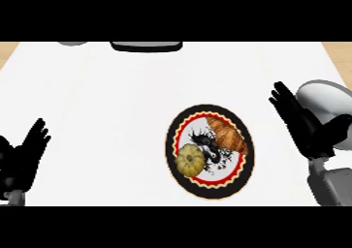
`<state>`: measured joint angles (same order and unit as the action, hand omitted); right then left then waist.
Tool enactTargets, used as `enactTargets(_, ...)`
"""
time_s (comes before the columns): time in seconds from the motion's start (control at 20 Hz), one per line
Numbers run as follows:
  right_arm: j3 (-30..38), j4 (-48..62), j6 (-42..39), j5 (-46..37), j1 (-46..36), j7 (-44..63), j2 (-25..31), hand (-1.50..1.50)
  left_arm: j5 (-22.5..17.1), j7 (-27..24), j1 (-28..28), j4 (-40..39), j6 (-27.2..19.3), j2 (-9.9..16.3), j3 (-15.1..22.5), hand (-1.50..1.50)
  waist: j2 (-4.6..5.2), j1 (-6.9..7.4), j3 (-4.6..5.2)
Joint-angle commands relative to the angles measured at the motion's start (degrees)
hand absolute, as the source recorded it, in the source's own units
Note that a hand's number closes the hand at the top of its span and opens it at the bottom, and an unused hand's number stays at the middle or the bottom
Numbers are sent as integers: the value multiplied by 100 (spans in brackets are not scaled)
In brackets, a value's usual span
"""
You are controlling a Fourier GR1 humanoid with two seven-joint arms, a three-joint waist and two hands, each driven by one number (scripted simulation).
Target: Pick the croissant from the plate and place it in the pan
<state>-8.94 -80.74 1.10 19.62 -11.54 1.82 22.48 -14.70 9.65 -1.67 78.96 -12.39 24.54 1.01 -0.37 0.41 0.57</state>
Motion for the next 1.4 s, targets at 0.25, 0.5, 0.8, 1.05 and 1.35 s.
enactTargets(0.25,-2104,-193,-3172,-240,-1336,19,253,150,218,-644,1261,725,270,-139,361,0,172,793,-62)
enactTargets(0.5,-1313,106,-3540,-1260,-2020,-2368,1093,-150,340,-655,1377,680,69,-452,535,0,146,243,-98)
enactTargets(0.8,-861,937,-4086,-2138,-2917,-4124,2110,-150,429,-700,1667,394,-81,-638,516,0,163,193,-76)
enactTargets(1.05,-1524,787,-4268,-2985,-4005,-4016,2513,-150,363,-825,1751,255,46,-675,459,0,128,261,-51)
enactTargets(1.35,-1929,1291,-4546,-3321,-4962,-3858,2238,-150,488,-729,1655,324,59,-549,388,0,75,164,-51)
